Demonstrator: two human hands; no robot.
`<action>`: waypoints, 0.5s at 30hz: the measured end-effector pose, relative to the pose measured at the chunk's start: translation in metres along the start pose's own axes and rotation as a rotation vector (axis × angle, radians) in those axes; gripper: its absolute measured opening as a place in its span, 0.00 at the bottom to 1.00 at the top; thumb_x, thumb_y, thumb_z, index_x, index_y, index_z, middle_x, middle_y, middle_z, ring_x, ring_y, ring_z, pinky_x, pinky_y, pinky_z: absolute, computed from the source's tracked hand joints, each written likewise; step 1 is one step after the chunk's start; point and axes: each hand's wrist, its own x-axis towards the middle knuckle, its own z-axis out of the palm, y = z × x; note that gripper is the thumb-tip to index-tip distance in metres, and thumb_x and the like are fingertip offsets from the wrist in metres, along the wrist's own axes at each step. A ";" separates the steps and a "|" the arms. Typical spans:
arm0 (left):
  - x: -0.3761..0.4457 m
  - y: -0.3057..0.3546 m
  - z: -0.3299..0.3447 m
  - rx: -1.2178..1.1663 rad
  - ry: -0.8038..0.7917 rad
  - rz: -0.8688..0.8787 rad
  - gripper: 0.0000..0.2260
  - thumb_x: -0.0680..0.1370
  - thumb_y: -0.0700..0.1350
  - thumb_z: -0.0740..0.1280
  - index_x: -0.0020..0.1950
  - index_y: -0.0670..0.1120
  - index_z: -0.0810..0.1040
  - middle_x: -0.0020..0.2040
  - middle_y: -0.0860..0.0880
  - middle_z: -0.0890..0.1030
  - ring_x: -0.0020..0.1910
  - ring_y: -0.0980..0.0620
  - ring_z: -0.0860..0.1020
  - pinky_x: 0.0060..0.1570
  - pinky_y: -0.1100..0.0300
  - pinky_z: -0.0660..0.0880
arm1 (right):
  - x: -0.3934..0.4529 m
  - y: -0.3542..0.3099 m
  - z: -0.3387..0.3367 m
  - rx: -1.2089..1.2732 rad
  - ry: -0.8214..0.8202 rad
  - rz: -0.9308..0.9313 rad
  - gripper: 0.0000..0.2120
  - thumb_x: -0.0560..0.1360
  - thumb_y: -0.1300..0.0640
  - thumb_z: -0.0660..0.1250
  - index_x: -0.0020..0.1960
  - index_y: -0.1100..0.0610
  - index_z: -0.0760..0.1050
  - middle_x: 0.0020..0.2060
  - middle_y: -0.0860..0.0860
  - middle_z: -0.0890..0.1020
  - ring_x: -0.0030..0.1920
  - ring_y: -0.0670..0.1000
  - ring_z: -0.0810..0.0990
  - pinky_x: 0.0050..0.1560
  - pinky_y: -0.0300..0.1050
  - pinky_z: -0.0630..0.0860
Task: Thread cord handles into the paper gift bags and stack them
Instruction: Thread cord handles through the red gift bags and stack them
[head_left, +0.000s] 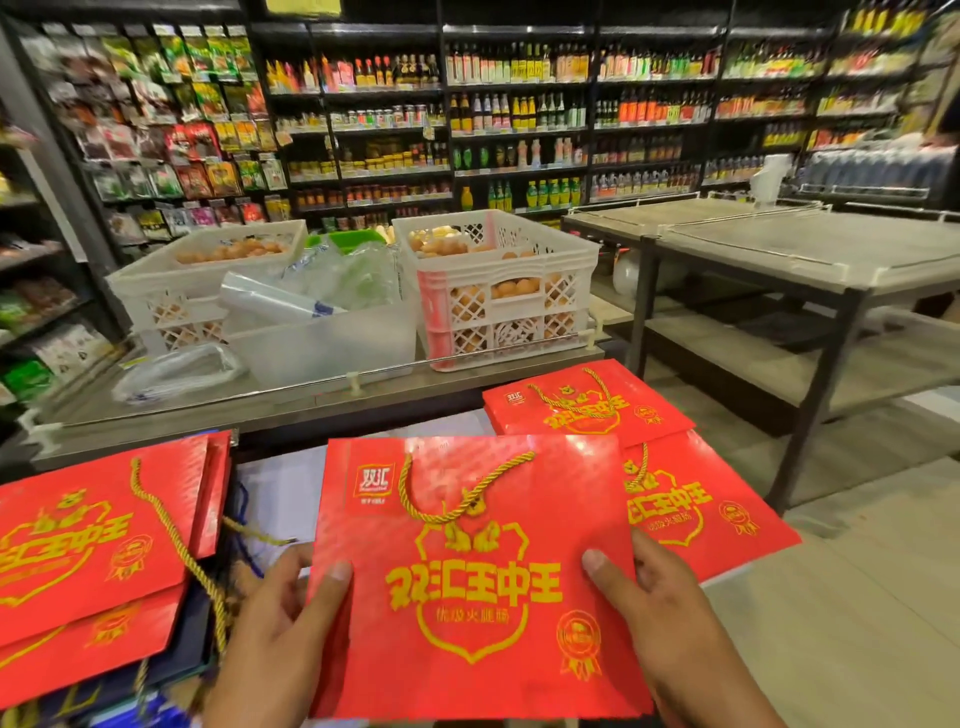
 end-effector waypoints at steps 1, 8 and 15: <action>-0.005 0.000 0.001 -0.023 0.010 -0.009 0.15 0.69 0.59 0.75 0.48 0.50 0.82 0.41 0.41 0.86 0.41 0.46 0.81 0.51 0.49 0.75 | -0.001 0.003 -0.005 -0.055 -0.002 0.010 0.11 0.75 0.49 0.72 0.57 0.46 0.84 0.53 0.55 0.88 0.56 0.60 0.86 0.60 0.62 0.80; -0.029 -0.007 0.016 -0.070 0.068 -0.102 0.10 0.75 0.44 0.75 0.42 0.42 0.76 0.31 0.36 0.75 0.35 0.47 0.69 0.31 0.63 0.62 | -0.017 0.016 -0.021 -0.342 0.065 -0.032 0.16 0.76 0.40 0.70 0.58 0.47 0.83 0.47 0.49 0.89 0.49 0.54 0.87 0.55 0.66 0.80; -0.038 -0.003 0.041 0.156 -0.101 -0.161 0.16 0.80 0.38 0.71 0.33 0.47 0.75 0.27 0.41 0.79 0.25 0.53 0.73 0.31 0.61 0.66 | -0.012 0.020 -0.063 -0.535 0.173 -0.100 0.22 0.80 0.35 0.63 0.35 0.49 0.72 0.27 0.44 0.73 0.30 0.47 0.72 0.35 0.43 0.70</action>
